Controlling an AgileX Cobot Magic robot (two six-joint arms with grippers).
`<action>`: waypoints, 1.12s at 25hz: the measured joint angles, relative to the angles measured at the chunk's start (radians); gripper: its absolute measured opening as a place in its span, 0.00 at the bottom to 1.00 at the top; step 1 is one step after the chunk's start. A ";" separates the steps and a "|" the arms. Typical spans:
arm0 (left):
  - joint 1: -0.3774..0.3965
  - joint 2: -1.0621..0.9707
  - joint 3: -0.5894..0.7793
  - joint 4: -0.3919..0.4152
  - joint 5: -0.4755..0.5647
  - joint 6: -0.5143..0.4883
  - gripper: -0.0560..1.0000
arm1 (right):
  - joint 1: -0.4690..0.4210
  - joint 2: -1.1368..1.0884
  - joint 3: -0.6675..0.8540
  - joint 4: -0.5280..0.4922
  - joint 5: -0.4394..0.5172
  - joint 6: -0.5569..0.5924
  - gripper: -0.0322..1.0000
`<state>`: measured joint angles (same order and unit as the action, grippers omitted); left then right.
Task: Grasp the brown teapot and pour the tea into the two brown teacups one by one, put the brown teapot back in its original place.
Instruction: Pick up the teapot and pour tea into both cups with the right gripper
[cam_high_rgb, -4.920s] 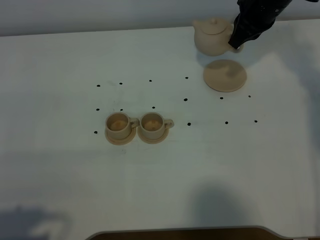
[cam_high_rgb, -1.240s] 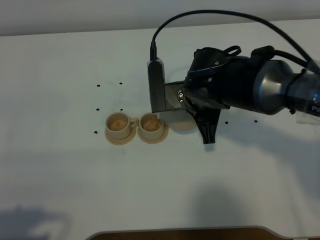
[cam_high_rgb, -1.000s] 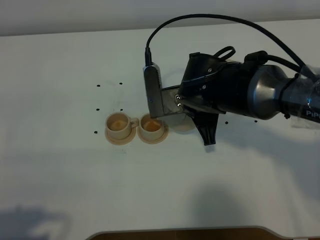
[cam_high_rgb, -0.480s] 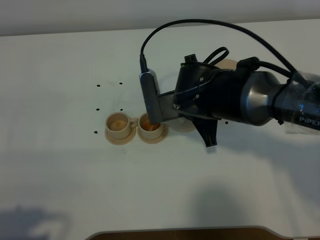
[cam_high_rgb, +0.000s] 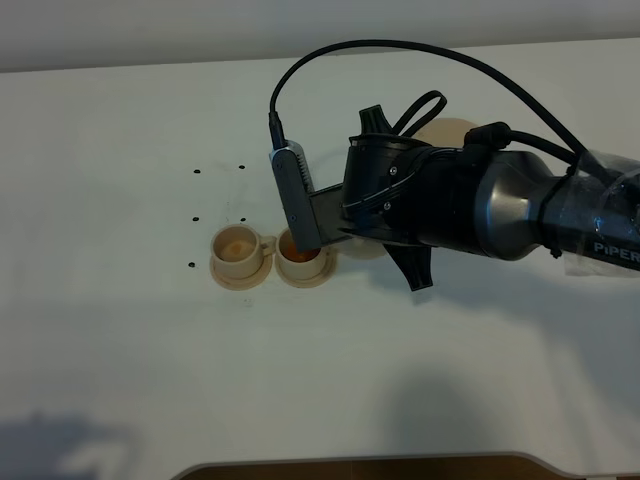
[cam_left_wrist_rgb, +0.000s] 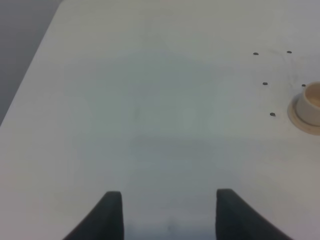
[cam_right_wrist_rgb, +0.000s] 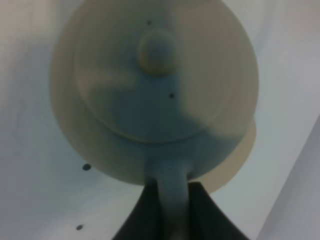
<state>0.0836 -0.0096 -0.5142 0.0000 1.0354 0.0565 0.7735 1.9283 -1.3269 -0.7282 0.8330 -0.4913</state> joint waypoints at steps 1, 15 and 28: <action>0.000 0.000 0.000 0.000 0.000 0.000 0.48 | 0.001 0.000 0.000 -0.008 0.000 0.000 0.14; 0.000 0.000 0.000 0.000 0.000 -0.002 0.48 | 0.006 0.000 0.000 -0.077 -0.022 -0.005 0.14; 0.000 0.000 0.000 0.000 0.000 -0.001 0.48 | 0.024 0.000 0.000 -0.140 -0.029 -0.042 0.14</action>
<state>0.0836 -0.0096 -0.5142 0.0000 1.0354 0.0553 0.7977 1.9283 -1.3269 -0.8678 0.8037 -0.5332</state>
